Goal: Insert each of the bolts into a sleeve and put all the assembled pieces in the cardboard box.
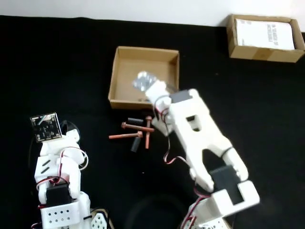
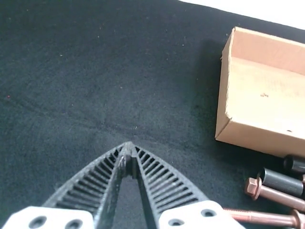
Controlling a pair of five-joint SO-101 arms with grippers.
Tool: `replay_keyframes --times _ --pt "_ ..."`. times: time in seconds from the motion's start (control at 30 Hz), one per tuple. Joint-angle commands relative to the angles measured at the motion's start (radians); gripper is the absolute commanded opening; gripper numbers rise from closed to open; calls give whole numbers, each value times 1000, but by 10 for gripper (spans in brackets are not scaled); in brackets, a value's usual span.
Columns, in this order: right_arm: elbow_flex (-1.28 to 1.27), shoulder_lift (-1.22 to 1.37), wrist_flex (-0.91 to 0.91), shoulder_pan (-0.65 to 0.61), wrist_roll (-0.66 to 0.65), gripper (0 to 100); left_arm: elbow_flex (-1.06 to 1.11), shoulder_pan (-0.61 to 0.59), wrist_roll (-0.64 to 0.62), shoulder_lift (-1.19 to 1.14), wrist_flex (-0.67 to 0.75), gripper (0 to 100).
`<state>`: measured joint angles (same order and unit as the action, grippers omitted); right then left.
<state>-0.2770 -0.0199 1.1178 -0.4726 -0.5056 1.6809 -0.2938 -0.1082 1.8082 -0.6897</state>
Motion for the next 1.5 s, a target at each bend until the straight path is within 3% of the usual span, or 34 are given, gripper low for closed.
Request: replay_keyframes --times 0.0,0.17,0.33,0.47,0.63,0.87,1.07,1.27,1.47 --pt "128 -189 113 21 109 6 15 -8 -6 8 0 9" --pt "148 -418 205 79 269 6 16 30 -6 -22 0 9" --pt "147 -647 354 173 328 6 19 35 -6 -81 3 9" --pt "125 -825 455 294 377 6 21 33 -6 -101 -9 9" --pt "-58 -1086 447 529 414 6 21 33 -6 -94 -106 9" --pt "-608 -1494 84 957 413 6 -148 64 -3 -101 -241 8" --pt "-1073 -1814 -260 1181 382 6 -435 294 -5 -160 -374 9" --pt "-1214 -1801 -377 1313 377 6 -717 460 -8 -579 -396 9" --pt "-1376 -1814 -598 1420 371 6 -1041 688 -5 -1004 -571 9"
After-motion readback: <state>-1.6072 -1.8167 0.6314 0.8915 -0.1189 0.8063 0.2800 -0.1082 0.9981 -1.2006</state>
